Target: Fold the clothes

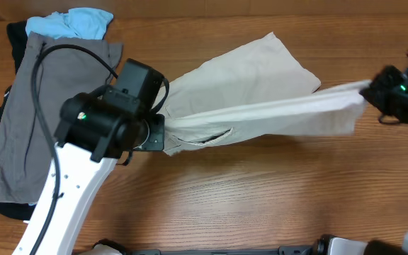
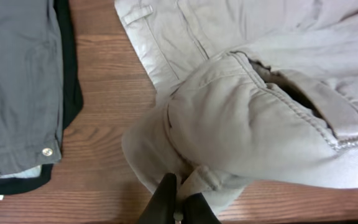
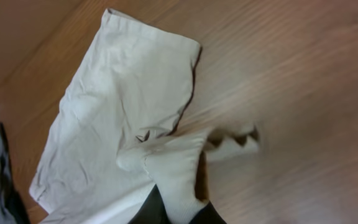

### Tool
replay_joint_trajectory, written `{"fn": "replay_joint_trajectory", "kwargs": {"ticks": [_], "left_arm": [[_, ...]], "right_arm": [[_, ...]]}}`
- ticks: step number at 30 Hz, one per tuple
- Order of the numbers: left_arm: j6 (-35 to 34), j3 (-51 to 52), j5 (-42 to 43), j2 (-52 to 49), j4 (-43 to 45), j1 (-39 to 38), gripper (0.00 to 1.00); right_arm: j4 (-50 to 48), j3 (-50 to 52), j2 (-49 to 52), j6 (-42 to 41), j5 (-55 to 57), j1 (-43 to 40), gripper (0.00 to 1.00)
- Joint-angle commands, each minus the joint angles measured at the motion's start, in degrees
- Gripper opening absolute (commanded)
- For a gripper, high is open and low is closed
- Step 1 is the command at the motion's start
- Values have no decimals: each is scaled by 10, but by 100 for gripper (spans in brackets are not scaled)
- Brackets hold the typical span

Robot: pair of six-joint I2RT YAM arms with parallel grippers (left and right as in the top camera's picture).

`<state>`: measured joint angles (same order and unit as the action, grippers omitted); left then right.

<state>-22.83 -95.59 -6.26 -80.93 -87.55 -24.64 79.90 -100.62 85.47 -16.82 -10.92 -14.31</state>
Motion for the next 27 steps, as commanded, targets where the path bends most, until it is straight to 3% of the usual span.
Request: {"fn": "replay_joint_trajectory", "kwargs": {"ticks": [1, 9, 19, 27], "left_arm": [[-26, 51, -12, -20, 26, 6, 4], [-31, 112, -49, -56, 123, 26, 4], [-31, 144, -49, -127, 239, 119, 4], [-29, 144, -52, -179, 309, 135, 4]], "right_arm": [[-36, -11, 66, 10, 1, 48, 7], [-103, -11, 179, 1, 1, 83, 5], [-255, -10, 221, 1, -16, 86, 5], [-345, -10, 286, -3, -21, 122, 5]]}}
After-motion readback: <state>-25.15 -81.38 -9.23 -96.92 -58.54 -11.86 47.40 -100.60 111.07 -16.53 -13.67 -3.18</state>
